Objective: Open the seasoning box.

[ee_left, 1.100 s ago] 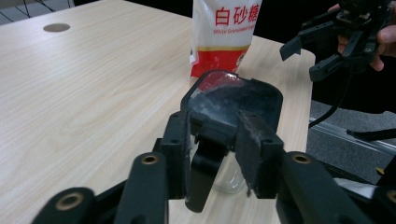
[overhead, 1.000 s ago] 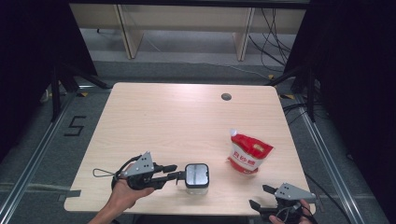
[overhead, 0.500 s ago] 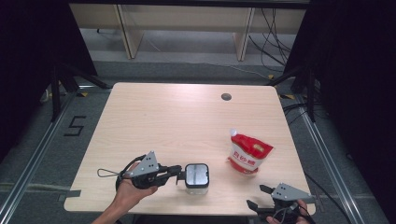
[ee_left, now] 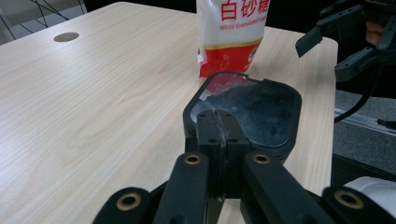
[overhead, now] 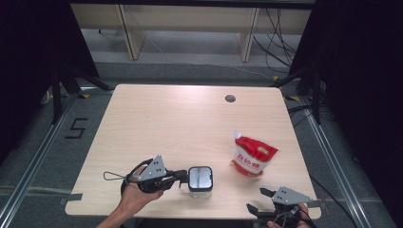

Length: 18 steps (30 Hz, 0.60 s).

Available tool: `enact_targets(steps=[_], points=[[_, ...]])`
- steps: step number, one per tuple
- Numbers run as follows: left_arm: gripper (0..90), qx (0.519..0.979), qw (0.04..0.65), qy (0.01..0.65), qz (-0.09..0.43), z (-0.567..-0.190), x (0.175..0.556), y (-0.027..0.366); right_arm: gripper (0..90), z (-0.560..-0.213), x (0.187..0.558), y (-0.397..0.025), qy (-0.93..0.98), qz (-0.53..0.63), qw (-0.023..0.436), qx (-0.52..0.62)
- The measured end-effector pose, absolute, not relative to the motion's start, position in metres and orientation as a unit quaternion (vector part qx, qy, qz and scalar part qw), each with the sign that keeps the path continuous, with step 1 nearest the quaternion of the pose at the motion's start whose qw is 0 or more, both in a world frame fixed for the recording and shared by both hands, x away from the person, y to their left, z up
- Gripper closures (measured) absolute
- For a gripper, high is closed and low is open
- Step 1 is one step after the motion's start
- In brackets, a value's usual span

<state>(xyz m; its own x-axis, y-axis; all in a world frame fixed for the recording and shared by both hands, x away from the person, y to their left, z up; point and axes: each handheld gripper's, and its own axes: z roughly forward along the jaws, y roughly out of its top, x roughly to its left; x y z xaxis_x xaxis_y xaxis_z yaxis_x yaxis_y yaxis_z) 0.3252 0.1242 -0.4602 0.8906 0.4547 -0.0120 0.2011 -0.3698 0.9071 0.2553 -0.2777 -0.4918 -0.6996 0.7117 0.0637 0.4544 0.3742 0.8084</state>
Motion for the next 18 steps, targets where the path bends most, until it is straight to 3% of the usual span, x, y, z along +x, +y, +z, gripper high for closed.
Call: enact_targets(steps=[5,9,12,18], points=[[89.3,0.819,0.524,0.201,0.118,-0.461,0.324,0.125,25.6,-0.492,0.256,-0.274,0.816,0.435,0.136,0.355],[89.3,0.817,0.528,0.201,0.118,-0.462,0.324,0.125,33.2,-0.490,0.255,-0.271,0.820,0.437,0.143,0.340],[89.3,0.814,0.530,0.205,0.117,-0.462,0.323,0.125,44.7,-0.488,0.252,-0.265,0.816,0.450,0.152,0.330],[89.3,0.809,0.538,0.209,0.110,-0.464,0.324,0.127,51.2,-0.485,0.253,-0.252,0.813,0.468,0.164,0.305]])
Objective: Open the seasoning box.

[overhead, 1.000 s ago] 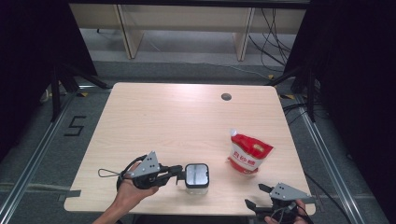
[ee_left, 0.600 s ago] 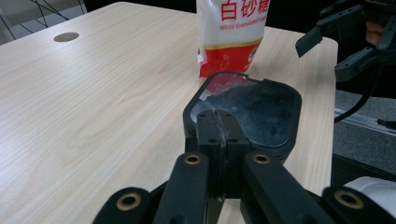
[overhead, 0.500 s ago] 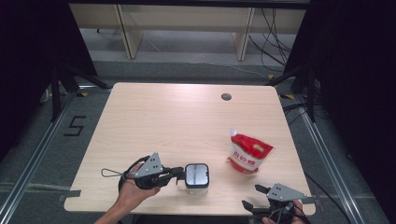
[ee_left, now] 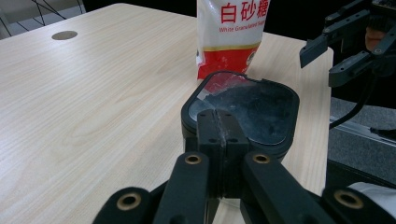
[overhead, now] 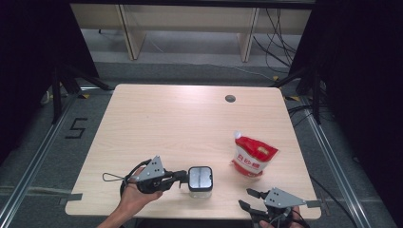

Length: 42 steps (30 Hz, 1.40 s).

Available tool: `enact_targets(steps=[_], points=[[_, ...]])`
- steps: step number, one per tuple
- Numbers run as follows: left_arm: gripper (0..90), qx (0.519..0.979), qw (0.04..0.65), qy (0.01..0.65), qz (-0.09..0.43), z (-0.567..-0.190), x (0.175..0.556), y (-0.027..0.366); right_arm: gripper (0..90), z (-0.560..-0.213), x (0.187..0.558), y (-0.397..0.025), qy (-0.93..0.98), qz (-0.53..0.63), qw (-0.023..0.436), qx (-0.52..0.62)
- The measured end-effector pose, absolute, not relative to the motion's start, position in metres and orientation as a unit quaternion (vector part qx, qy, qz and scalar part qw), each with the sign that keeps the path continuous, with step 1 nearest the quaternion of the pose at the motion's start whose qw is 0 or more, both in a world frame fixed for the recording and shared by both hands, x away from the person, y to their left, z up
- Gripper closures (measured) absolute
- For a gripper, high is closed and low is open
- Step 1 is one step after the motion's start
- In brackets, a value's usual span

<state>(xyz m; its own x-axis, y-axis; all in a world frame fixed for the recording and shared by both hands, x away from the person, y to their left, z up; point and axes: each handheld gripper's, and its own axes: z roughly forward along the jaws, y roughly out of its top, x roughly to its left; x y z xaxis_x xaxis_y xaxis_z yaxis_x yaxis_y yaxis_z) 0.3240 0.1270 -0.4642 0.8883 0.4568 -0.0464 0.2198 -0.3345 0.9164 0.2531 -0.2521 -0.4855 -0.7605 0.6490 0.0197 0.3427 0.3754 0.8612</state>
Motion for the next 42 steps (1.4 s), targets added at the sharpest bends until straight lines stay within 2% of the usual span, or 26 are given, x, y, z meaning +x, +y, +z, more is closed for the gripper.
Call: enact_targets(steps=[2,8,11,26,36,42], points=[[89.3,0.805,0.542,0.214,0.109,-0.465,0.324,0.127,52.7,-0.486,0.253,-0.247,0.811,0.473,0.151,0.310],[89.3,0.800,0.548,0.219,0.104,-0.467,0.324,0.129,56.9,-0.484,0.258,-0.237,0.817,0.477,0.175,0.272],[89.2,0.797,0.551,0.224,0.102,-0.468,0.323,0.130,64.7,-0.482,0.260,-0.232,0.810,0.488,0.183,0.268],[89.1,0.793,0.558,0.226,0.095,-0.469,0.324,0.129,84.0,-0.475,0.280,-0.209,0.807,0.508,0.192,0.233],[89.1,0.791,0.561,0.226,0.094,-0.470,0.324,0.130,89.8,-0.477,0.291,-0.189,0.823,0.495,0.179,0.215],[89.0,0.794,0.556,0.222,0.106,-0.469,0.323,0.130,90.0,-0.479,0.293,-0.185,0.829,0.488,0.177,0.206]])
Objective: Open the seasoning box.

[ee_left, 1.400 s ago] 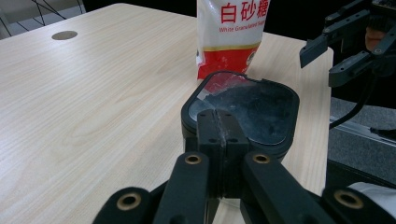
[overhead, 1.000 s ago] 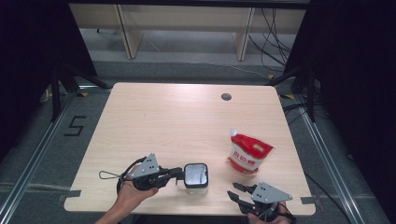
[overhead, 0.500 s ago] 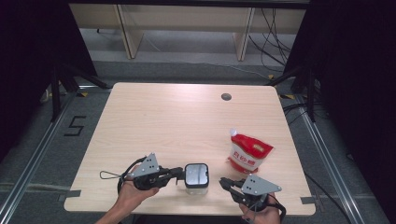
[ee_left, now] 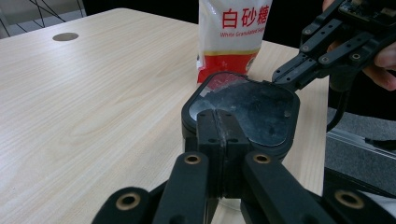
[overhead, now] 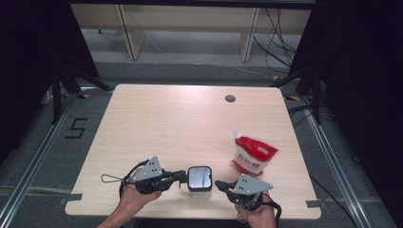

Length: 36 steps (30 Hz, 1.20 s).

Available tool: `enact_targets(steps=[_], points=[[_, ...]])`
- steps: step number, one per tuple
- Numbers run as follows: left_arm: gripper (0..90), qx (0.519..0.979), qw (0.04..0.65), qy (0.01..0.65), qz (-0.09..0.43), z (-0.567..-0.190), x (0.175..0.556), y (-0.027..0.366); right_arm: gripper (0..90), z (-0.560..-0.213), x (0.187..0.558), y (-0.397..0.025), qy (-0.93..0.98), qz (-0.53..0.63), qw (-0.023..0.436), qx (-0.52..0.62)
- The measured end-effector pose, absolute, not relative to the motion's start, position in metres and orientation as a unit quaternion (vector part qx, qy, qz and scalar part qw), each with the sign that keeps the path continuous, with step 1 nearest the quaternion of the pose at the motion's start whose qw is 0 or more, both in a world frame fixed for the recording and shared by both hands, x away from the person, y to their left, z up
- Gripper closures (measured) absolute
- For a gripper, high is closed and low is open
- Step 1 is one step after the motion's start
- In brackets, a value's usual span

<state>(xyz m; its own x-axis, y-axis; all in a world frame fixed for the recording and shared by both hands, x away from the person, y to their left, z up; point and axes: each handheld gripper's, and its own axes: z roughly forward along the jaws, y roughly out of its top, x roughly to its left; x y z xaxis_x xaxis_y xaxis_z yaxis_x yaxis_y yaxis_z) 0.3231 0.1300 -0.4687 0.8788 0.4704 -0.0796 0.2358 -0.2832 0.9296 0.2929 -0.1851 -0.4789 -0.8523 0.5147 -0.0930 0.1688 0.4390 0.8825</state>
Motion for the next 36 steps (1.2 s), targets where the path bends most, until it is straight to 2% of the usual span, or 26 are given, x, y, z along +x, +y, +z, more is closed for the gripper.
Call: enact_targets(steps=[24,36], points=[[88.9,0.791,0.559,0.227,0.105,-0.4703,0.3215,0.1306,90.0,-0.4769,0.2916,-0.1804,0.838,0.478,0.176,0.196],[89.0,0.797,0.555,0.211,0.112,-0.4700,0.3236,0.1322,90.0,-0.4709,0.2924,-0.1795,0.837,0.481,0.181,0.190]])
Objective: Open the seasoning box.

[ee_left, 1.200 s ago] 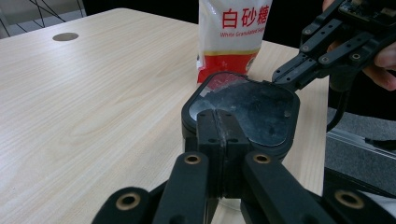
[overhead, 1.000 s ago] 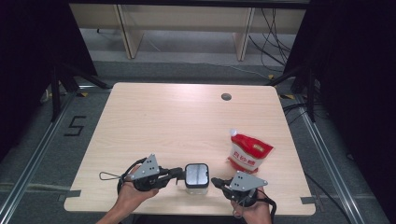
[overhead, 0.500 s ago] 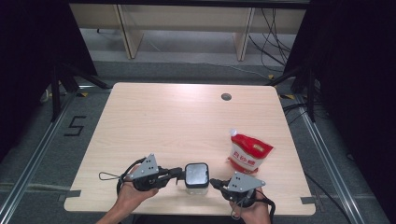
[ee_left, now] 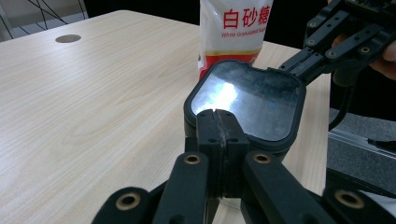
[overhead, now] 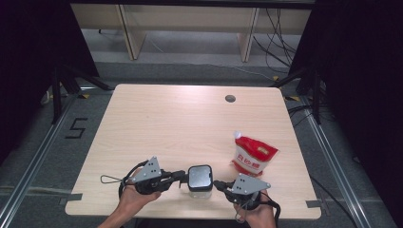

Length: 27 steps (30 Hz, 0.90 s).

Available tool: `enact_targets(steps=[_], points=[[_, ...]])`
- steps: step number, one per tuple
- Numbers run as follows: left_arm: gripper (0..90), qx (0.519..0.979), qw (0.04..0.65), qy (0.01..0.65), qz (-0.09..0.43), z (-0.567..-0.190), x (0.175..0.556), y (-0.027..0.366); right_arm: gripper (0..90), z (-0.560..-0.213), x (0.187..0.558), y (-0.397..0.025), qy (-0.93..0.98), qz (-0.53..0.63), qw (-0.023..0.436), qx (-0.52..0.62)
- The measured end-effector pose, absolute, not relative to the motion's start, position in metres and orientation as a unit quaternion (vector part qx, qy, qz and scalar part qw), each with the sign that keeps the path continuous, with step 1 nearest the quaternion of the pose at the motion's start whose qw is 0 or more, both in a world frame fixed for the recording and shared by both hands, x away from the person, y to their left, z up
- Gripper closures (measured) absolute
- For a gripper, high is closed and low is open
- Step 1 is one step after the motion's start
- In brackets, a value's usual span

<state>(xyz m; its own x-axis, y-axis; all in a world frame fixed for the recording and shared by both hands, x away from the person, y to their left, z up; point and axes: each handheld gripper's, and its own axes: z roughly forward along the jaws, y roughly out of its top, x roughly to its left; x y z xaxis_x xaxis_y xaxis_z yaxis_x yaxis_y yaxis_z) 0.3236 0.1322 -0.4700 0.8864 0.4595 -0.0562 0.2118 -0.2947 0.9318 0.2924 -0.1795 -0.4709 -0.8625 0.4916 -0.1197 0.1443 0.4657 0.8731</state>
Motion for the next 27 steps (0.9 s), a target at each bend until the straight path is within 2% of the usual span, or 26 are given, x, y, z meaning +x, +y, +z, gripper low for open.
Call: enact_targets(steps=[2,9,14,16,20,27], points=[[89.0,0.792,0.558,0.225,0.103,-0.471,0.323,0.132,90.0,-0.470,0.293,-0.178,0.834,0.484,0.185,0.190],[87.4,0.795,0.556,0.215,0.111,-0.470,0.324,0.133,90.0,-0.469,0.293,-0.174,0.835,0.484,0.177,0.193],[73.7,0.778,0.578,0.221,0.104,-0.469,0.326,0.139,90.0,-0.464,0.294,-0.175,0.833,0.489,0.179,0.188],[63.8,0.777,0.592,0.195,0.090,-0.468,0.329,0.142,90.0,-0.464,0.294,-0.175,0.830,0.494,0.182,0.186],[52.7,0.793,0.573,0.183,0.097,-0.473,0.327,0.150,89.7,-0.461,0.294,-0.174,0.830,0.495,0.179,0.183],[47.6,0.804,0.562,0.174,0.087,-0.485,0.334,0.159,89.3,-0.458,0.293,-0.173,0.825,0.500,0.182,0.191]])
